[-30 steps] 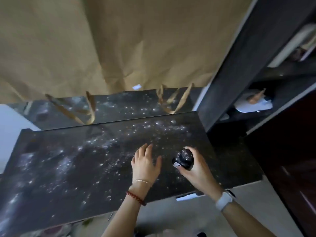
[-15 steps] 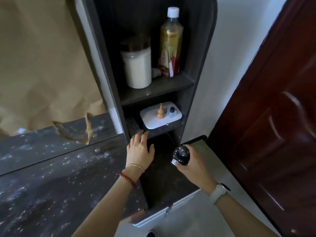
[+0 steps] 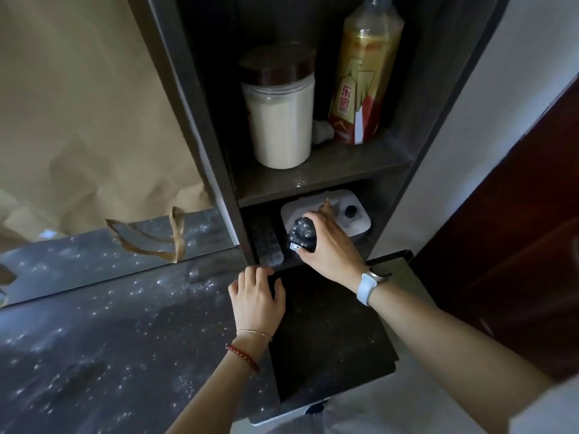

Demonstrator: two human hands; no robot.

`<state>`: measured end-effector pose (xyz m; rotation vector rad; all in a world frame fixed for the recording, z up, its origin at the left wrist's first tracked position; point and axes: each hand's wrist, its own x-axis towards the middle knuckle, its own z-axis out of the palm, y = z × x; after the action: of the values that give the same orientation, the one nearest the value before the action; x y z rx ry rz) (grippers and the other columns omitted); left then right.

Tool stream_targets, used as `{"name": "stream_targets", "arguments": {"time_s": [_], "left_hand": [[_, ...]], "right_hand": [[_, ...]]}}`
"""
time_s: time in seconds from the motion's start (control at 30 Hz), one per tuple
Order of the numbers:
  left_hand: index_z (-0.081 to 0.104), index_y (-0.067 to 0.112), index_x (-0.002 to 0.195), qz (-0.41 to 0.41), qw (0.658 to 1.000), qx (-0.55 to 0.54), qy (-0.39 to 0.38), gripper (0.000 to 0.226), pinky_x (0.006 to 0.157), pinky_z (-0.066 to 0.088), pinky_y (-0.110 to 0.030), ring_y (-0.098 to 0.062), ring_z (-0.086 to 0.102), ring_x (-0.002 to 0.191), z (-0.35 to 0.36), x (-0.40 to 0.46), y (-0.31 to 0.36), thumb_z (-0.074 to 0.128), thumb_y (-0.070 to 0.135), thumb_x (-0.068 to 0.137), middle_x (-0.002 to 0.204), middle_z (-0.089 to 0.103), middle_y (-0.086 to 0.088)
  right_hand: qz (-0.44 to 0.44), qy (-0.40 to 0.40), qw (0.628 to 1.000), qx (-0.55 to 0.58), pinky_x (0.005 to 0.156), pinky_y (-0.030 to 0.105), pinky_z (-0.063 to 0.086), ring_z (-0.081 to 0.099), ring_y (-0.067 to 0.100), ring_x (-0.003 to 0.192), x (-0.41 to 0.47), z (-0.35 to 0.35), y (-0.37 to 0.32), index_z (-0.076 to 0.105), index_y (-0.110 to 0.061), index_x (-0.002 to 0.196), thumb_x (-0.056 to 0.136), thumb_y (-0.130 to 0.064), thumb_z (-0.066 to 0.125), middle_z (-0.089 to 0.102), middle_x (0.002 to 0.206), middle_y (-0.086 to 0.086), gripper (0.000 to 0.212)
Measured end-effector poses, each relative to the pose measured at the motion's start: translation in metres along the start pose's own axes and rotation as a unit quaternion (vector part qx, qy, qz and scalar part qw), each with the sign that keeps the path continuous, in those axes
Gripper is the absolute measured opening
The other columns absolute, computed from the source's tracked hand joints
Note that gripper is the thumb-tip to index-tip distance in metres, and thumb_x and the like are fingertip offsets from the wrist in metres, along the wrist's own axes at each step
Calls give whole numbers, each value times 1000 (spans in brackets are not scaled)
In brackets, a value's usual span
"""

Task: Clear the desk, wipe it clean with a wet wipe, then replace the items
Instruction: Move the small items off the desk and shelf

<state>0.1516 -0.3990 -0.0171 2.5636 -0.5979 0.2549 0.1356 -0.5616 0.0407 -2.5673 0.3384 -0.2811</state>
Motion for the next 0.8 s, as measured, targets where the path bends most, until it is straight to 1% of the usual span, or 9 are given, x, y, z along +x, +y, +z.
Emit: {"name": "stream_targets", "arguments": {"time_s": [0.1,0.2,0.3,0.37,0.47,0.53,0.6,0.67,0.8], "left_hand": [[52,9,83,-56,998,-23,30,27,67,45,-39,-30,58,72,-2,4,-12,44,35,80,78,56,-8],[51,5,95,-90,991,-85,48,22,75,43,-41,-33,60,83,-7,16,-17,59,22,84,89,60,-13],[51,10,94,-68,988,-98,94,15,77,42,-39,-30,63,76,-12,26,-20,54,22,85,83,65,-10],[55,6,93,-80,986,-102,105,16,79,38,-37,-32,64,71,-15,31,-22,55,19,85,79,68,-11],[58,3,110,-82,989,-87,86,27,84,33,-34,-31,66,79,-19,34,-23,55,17,86,85,72,-9],[59,7,116,-55,994,-60,79,38,82,37,-34,-27,65,71,-22,35,-24,43,26,88,71,70,-7],[60,9,117,-40,995,-46,80,44,79,42,-36,-25,63,63,-22,35,-25,36,29,86,63,65,-5],[62,8,114,-35,994,-38,92,43,78,45,-37,-23,64,60,-22,35,-27,37,28,86,61,65,-4],[64,8,111,-31,993,-32,105,42,78,46,-38,-22,64,59,-21,36,-28,38,28,85,61,66,-4]], "right_hand": [[-33,-34,999,-12,86,36,46,49,29,117,8,12,-7,41,-13,126,79,-30,68,52,124,11,57],[-65,-52,996,-25,90,33,40,47,27,116,18,19,-9,42,-11,127,78,-28,69,54,122,12,58],[-84,-83,992,-45,95,28,30,43,27,119,27,25,-13,40,-10,129,79,-28,68,53,124,13,60],[-97,-112,987,-59,96,28,26,44,29,119,36,29,-17,40,-10,129,80,-27,68,53,123,14,59],[-113,-134,981,-83,95,32,32,47,31,117,50,35,-20,43,-7,126,81,-24,67,55,122,16,55],[-122,-147,977,-97,93,32,34,48,31,117,57,41,-19,43,-6,128,81,-22,67,55,124,17,55],[-116,-166,973,-111,94,34,35,49,32,117,60,49,-18,41,-7,132,81,-22,67,52,128,16,59],[-104,-173,972,-121,96,38,38,48,35,117,60,57,-16,38,-9,136,81,-22,66,46,134,15,62],[-102,-128,974,-154,98,39,35,41,37,119,52,60,-18,33,-11,140,83,-15,62,34,139,17,64]]}}
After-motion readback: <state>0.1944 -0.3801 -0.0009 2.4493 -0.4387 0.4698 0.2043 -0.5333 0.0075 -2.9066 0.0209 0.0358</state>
